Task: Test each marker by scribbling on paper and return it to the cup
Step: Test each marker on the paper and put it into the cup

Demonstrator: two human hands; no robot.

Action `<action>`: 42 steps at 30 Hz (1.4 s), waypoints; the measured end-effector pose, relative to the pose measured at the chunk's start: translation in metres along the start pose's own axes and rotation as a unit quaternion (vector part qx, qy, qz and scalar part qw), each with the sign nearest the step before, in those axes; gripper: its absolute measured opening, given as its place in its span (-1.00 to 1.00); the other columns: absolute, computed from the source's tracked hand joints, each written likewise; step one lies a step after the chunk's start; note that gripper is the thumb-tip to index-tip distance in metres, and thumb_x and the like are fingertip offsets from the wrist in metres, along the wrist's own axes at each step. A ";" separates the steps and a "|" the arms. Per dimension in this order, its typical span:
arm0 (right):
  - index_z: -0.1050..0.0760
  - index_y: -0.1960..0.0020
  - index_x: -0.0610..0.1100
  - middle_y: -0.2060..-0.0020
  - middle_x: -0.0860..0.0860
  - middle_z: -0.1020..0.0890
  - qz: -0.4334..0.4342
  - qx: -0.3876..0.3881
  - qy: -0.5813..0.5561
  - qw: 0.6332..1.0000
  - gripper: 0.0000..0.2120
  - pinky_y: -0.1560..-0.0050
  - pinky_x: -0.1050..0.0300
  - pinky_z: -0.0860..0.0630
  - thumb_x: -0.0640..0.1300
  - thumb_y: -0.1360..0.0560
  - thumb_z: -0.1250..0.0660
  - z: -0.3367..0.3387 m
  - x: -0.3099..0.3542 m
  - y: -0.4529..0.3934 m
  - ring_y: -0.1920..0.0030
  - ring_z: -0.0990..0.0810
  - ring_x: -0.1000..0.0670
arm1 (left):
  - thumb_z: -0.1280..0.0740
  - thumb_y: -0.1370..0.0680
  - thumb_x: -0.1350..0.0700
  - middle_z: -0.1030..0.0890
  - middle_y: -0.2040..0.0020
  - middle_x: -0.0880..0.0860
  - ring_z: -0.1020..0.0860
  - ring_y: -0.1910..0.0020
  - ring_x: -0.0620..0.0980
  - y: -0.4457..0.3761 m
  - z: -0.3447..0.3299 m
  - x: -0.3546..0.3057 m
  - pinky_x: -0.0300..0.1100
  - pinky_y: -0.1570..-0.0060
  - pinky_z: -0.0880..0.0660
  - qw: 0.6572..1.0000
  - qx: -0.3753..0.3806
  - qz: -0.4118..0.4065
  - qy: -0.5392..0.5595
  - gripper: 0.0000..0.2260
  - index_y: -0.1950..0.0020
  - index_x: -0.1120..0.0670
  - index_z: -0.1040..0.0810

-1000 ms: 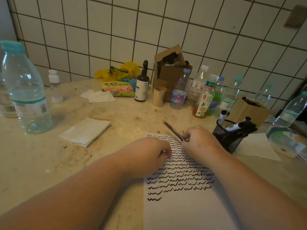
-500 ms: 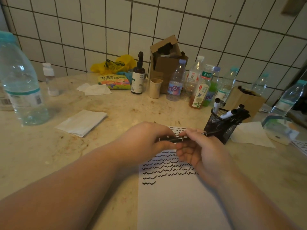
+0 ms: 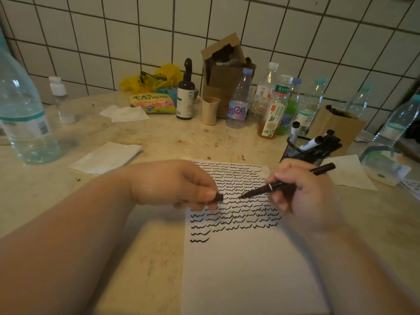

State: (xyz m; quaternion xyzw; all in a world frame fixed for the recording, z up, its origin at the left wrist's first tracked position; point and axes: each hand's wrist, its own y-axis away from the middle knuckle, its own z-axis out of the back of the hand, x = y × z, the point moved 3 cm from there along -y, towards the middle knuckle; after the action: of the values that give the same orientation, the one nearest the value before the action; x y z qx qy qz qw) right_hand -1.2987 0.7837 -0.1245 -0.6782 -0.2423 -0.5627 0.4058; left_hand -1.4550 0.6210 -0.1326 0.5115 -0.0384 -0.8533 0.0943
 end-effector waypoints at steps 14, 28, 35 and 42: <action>-0.67 0.23 -0.14 0.48 -0.08 -0.57 -0.170 0.065 0.165 0.969 -0.78 0.45 0.13 -0.35 -0.13 -0.55 -0.35 -0.028 -0.006 0.049 0.44 -0.46 -0.02 | -0.32 -0.59 -0.17 -0.63 0.04 -0.16 -0.55 0.09 -0.18 -0.020 -0.004 0.007 -0.20 0.11 -0.51 0.939 -0.178 0.086 -0.282 -0.79 -0.10 -0.11 -0.62; -0.63 0.25 -0.19 0.43 -0.20 -0.63 -0.160 0.037 0.121 0.979 -0.80 0.37 0.03 -0.43 -0.23 -0.54 -0.36 -0.029 -0.024 0.054 0.42 -0.53 -0.08 | -0.33 -0.58 -0.16 -0.61 0.08 -0.17 -0.55 0.11 -0.18 -0.022 -0.007 0.013 -0.20 0.10 -0.53 0.935 -0.170 0.065 -0.304 -0.84 -0.03 -0.13 -0.60; -0.62 0.25 -0.19 0.42 -0.20 -0.65 -0.154 0.019 0.151 0.976 -0.82 0.39 0.06 -0.44 -0.23 -0.52 -0.36 -0.026 -0.027 0.054 0.43 -0.55 -0.06 | -0.32 -0.58 -0.17 -0.62 0.08 -0.18 -0.56 0.10 -0.18 -0.022 -0.007 0.013 -0.19 0.08 -0.54 0.936 -0.166 0.067 -0.302 -0.83 -0.03 -0.13 -0.61; -0.58 0.29 -0.21 0.46 -0.19 -0.60 -0.163 -0.012 0.151 0.975 -0.79 0.37 0.03 -0.40 -0.24 -0.52 -0.35 -0.018 -0.026 0.052 0.45 -0.50 -0.08 | -0.34 -0.58 -0.16 -0.63 0.06 -0.17 -0.56 0.09 -0.19 -0.020 -0.007 0.011 -0.20 0.07 -0.54 0.940 -0.168 0.072 -0.288 -0.83 -0.05 -0.12 -0.62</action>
State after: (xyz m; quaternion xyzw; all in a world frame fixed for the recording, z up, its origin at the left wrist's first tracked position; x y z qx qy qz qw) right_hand -1.2742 0.7434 -0.1637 -0.5416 -0.2793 -0.7199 0.3322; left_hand -1.4565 0.6383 -0.1483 0.2167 0.0430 -0.9490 0.2249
